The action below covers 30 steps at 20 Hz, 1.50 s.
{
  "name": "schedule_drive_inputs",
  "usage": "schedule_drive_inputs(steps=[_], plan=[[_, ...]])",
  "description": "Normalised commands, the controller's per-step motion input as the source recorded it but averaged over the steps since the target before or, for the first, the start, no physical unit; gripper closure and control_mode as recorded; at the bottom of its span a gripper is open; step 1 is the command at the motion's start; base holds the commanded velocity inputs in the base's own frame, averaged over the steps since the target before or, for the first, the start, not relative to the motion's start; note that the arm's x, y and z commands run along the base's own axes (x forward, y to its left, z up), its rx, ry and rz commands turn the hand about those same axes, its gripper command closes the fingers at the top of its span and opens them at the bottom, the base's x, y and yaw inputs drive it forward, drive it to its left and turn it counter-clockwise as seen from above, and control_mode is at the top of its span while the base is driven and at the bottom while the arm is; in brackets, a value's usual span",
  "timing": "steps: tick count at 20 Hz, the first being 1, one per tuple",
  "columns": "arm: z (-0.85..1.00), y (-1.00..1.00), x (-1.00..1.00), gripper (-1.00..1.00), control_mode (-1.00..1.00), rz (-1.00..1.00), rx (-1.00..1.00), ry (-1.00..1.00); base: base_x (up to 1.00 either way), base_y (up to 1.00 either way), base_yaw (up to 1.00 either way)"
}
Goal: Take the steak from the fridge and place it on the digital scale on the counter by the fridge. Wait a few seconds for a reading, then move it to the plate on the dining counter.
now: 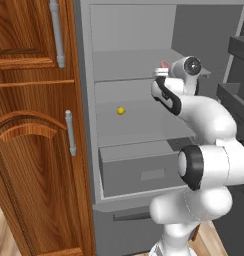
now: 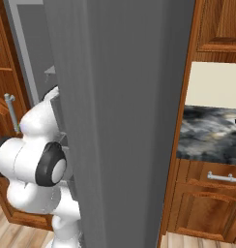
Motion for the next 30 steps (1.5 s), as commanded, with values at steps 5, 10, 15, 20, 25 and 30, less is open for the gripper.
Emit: schedule_drive_inputs(steps=[5,10,15,20,25,30], plan=[[0.63,0.33,-1.0,1.0,-1.0,0.02,0.0,0.0,0.0,0.0,0.0],[0.68,0.26,-1.0,1.0,-1.0,0.01,0.0,0.09,0.0,0.0,0.0],[0.31,0.13,-1.0,1.0,-1.0,0.0,0.0,0.2,0.0,0.0,0.0],[-0.12,0.03,-1.0,1.0,-1.0,0.0,0.0,0.11,0.0,0.0,0.0],[-0.56,0.15,-0.95,1.0,-1.0,0.0,-0.02,0.03,0.0,0.0,0.0],[-0.69,0.2,-0.61,1.0,-1.0,0.0,-0.03,0.0,0.0,0.0,0.0]])
